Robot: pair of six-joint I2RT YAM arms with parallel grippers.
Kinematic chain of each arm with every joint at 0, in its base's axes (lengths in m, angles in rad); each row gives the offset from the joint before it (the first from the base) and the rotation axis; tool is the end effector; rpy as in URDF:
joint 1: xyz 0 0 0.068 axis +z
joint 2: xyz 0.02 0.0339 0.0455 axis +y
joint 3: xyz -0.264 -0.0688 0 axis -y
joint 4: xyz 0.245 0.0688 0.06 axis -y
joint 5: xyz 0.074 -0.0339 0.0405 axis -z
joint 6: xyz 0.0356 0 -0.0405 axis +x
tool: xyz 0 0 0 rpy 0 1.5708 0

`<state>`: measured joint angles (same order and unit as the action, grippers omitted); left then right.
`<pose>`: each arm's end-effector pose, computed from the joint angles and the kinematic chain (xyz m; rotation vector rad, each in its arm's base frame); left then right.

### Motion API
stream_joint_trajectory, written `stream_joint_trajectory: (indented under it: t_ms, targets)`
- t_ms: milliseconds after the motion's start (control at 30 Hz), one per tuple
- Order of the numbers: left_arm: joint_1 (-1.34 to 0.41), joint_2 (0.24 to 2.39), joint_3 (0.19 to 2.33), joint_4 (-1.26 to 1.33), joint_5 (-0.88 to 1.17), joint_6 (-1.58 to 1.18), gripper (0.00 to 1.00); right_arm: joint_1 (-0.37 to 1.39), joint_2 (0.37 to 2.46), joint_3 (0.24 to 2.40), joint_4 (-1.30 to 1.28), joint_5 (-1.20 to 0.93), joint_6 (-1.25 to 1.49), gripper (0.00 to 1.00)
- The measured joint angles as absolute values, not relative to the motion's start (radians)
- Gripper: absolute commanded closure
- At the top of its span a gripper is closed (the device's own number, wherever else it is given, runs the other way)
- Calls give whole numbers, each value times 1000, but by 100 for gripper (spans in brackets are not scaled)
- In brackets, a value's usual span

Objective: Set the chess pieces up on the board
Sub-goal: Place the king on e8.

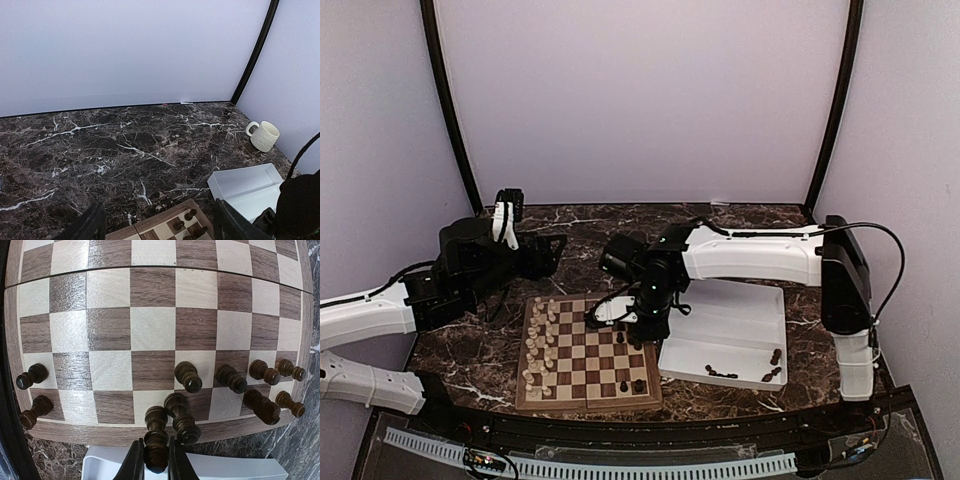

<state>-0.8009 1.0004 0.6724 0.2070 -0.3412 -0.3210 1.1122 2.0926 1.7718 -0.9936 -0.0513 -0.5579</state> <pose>0.1725 -0.1608 0.3006 0.1516 1.7086 -0.5517 0.1891 0.3871 0.2161 -2.1592 1.9418 0.1741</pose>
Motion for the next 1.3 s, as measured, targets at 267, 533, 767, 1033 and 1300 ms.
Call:
stream_joint_trajectory:
  t_ms: [267, 533, 767, 1033, 1300]
  targets:
    - [-801, 1000, 672, 207, -341, -321, 24, 1113, 2101, 1785, -994, -57, -555, 100]
    - [-801, 1000, 672, 207, -341, -321, 25, 1121, 2102, 1787, -995, -59, -555, 98]
    - [-801, 1000, 671, 207, -341, -321, 25, 1131, 2102, 1787, -996, -59, -556, 83]
    - [-801, 1000, 670, 207, -341, -321, 25, 1132, 2099, 1787, -1011, -52, -554, 67]
    - [-801, 1000, 670, 207, -340, -322, 25, 1099, 2065, 1858, -1031, -90, -542, 64]
